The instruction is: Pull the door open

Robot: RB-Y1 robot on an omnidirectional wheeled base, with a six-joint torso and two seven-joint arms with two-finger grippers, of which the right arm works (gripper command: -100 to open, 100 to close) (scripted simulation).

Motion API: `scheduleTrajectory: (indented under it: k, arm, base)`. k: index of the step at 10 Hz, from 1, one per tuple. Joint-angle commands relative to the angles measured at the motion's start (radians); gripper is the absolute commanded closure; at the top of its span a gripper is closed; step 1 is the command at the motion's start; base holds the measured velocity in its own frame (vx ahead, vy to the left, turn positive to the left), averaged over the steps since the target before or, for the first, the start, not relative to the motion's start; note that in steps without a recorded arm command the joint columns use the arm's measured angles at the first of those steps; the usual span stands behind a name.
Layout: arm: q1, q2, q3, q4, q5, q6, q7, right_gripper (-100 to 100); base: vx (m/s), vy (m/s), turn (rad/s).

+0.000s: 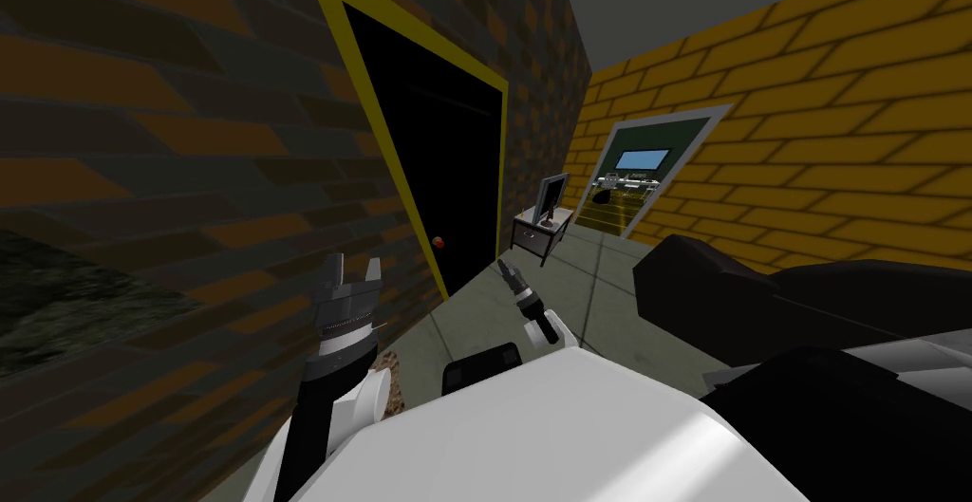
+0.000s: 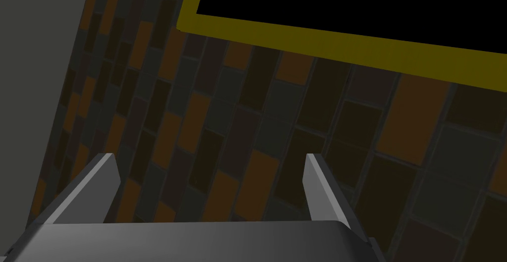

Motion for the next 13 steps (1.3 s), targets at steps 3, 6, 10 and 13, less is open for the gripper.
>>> scheduleTrajectory:
  k: [3, 6, 10, 13]
  arm:
    - [-0.026, -0.006, 0.011, 0.076, 0.039, -0.030, 0.063, -100]
    - [-0.048, -0.009, 0.020, 0.140, 0.071, -0.053, 0.115, -100]
    - [-0.077, -0.012, 0.033, 0.223, 0.113, -0.084, 0.182, -100]
    - [-0.098, -0.013, 0.042, 0.285, 0.145, -0.106, 0.232, -100]
  base:
    - [0.085, 0.041, -0.034]
    - [0.083, 0.048, -0.038]
    - [0.082, 0.050, -0.042]
    - [0.089, 0.060, -0.043]
